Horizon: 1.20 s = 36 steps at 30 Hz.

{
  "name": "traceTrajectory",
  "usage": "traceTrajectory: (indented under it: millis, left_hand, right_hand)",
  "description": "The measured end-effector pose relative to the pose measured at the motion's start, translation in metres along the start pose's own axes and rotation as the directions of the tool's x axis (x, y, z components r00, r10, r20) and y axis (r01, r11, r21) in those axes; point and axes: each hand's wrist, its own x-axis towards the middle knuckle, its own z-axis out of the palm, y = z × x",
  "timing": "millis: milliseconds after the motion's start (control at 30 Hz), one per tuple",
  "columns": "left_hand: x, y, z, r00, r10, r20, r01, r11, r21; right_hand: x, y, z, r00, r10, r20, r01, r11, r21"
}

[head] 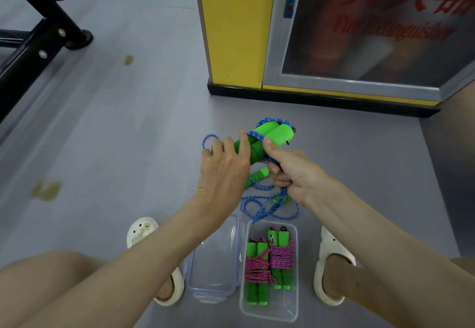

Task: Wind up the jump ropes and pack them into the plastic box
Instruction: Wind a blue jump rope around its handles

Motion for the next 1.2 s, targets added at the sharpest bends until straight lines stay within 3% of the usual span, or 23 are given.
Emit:
traceTrajectory:
  millis: [133,167,233,300,333,400,467,533,700,833,933,1033,1100,1133,1200]
  left_hand:
    - [0.003,-0.003,0.004,0.992,0.002,0.123,0.044,0.930,-0.365]
    - [0.008,-0.006,-0.002,0.969,-0.007,0.246,0.139,0.840,-0.525]
    - [0.021,-0.019,-0.015,0.841,0.043,0.539,0.455,0.484,-0.748]
    - [0.028,-0.033,-0.021,0.674,0.159,0.722,0.724,0.051,-0.687]
    - [0.029,-0.039,-0.022,0.611,0.225,0.759,0.787,-0.072,-0.612]
    - [0.025,-0.046,-0.023,0.533,0.373,0.760,0.846,-0.242,-0.475]
    - [0.021,-0.047,-0.026,0.499,0.496,0.711,0.865,-0.334,-0.374]
    - [0.021,-0.048,-0.030,0.511,0.511,0.691,0.858,-0.351,-0.375]
    - [0.022,-0.040,-0.024,0.621,0.213,0.754,0.780,-0.263,-0.568]
    - [0.021,-0.037,-0.021,0.671,0.067,0.739,0.734,-0.204,-0.648]
    - [0.020,-0.035,-0.017,0.726,-0.031,0.687,0.678,-0.137,-0.722]
    - [0.022,-0.039,-0.011,0.738,-0.154,0.657,0.656,-0.061,-0.752]
    - [0.023,-0.042,-0.009,0.749,-0.187,0.635,0.647,0.000,-0.763]
    - [0.023,-0.042,-0.008,0.769,-0.188,0.612,0.630,0.054,-0.775]
    - [0.022,-0.042,-0.007,0.804,-0.183,0.565,0.592,0.158,-0.791]
  right_hand:
    - [0.003,-0.004,-0.011,0.998,-0.061,-0.019,0.061,0.998,0.006]
    - [0.004,-0.007,-0.015,0.998,-0.058,-0.013,0.058,0.998,0.014]
    - [0.004,-0.011,-0.022,0.999,-0.046,0.027,0.046,0.999,0.016]
    - [0.002,-0.014,-0.026,0.994,-0.064,0.093,0.067,0.997,-0.031]
    - [0.000,-0.014,-0.027,0.989,-0.076,0.127,0.084,0.995,-0.060]
    - [-0.003,-0.016,-0.028,0.980,-0.089,0.177,0.108,0.988,-0.106]
    - [-0.004,-0.017,-0.028,0.976,-0.091,0.196,0.116,0.986,-0.123]
    - [-0.004,-0.017,-0.027,0.978,-0.091,0.190,0.118,0.984,-0.132]
    - [0.000,-0.014,-0.025,0.995,-0.056,0.080,0.069,0.983,-0.170]
    - [0.001,-0.012,-0.028,0.997,-0.056,0.046,0.068,0.942,-0.330]
    - [0.001,-0.008,-0.028,0.986,-0.168,0.005,0.146,0.843,-0.518]
    - [0.002,-0.002,-0.029,0.928,-0.372,-0.037,0.235,0.657,-0.716]
    - [-0.001,-0.002,-0.029,0.895,-0.442,-0.054,0.251,0.601,-0.759]
    - [-0.002,-0.005,-0.029,0.896,-0.441,-0.057,0.266,0.635,-0.725]
    - [-0.003,-0.011,-0.028,0.929,-0.360,-0.085,0.261,0.801,-0.539]
